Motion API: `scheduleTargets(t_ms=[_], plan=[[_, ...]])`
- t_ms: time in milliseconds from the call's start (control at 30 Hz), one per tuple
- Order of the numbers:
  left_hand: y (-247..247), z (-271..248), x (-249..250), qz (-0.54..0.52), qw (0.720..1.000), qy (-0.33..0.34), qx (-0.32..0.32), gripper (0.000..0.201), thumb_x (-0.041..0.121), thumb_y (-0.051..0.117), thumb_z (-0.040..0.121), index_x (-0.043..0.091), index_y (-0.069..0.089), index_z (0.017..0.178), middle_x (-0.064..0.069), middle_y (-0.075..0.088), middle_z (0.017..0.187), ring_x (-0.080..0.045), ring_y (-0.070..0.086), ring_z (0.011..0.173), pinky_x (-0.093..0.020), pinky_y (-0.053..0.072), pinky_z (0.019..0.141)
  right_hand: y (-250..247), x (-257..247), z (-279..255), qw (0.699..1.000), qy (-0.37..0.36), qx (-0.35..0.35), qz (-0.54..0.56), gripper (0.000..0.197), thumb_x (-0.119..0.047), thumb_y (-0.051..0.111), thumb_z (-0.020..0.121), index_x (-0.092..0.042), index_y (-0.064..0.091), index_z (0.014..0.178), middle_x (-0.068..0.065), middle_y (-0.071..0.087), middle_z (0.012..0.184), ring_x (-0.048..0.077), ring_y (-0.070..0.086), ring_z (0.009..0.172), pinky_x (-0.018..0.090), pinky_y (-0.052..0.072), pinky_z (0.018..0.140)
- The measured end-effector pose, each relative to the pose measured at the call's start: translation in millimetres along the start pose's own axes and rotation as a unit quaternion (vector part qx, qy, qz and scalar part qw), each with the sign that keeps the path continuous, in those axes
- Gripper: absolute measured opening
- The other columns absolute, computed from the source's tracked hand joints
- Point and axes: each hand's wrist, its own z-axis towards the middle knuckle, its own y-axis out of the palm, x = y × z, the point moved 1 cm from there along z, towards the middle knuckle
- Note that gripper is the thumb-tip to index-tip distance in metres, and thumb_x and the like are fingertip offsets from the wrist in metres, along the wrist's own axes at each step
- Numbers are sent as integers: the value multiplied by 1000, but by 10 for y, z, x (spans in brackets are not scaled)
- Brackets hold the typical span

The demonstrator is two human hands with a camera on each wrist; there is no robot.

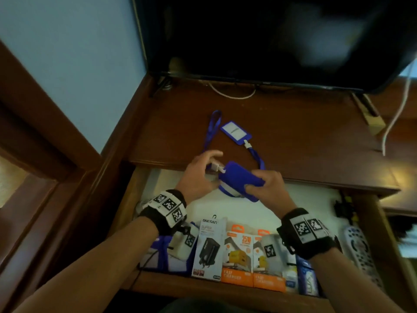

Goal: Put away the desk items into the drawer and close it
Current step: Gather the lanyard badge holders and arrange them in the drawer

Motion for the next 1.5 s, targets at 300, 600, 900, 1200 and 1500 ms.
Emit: scheduleTargets(t_ms=[300, 600, 900, 1200, 1500], plan=[[-41, 60, -334, -68, 986, -149, 39, 12, 16, 68, 87, 14, 65, 76, 5, 56, 51, -9, 49, 47, -26, 40, 54, -535, 423, -330, 950, 104, 207, 208, 30, -16, 63, 75, 11, 59, 85, 36, 60, 77, 46, 57, 65, 46, 46, 63], [3, -41, -347, -97, 958, -247, 106, 23, 9, 64, 86, 23, 63, 105, -2, 64, 97, -19, 61, 89, -25, 48, 73, -499, 701, -545, 882, 233, 226, 341, 41, -7, 46, 97, -16, 52, 137, 16, 66, 118, 25, 62, 87, 20, 50, 60], [361, -34, 523, -221, 948, -228, -14, 19, 30, 53, 96, 19, 68, 101, 0, 70, 94, -9, 62, 80, -23, 43, 70, -247, 218, -372, 909, 157, 140, 360, 35, -13, 44, 101, -30, 51, 131, -7, 64, 117, 8, 60, 91, 15, 47, 69], [441, -31, 777, -385, 877, -280, -70, 38, 40, 57, 92, 26, 52, 128, -2, 68, 116, -23, 68, 102, -41, 53, 91, 66, 24, -338, 956, 120, 43, 265, 42, -12, 47, 99, -28, 51, 137, -3, 60, 127, 5, 54, 117, 16, 41, 96], [456, -129, 591, -406, 854, -324, 23, 53, 10, 62, 90, 23, 43, 138, 0, 60, 113, -19, 63, 99, -33, 53, 84, 212, -65, -412, 997, 64, -47, 18, 50, -24, 75, 79, -32, 60, 126, 0, 39, 134, 15, 29, 119, 32, 26, 104]])
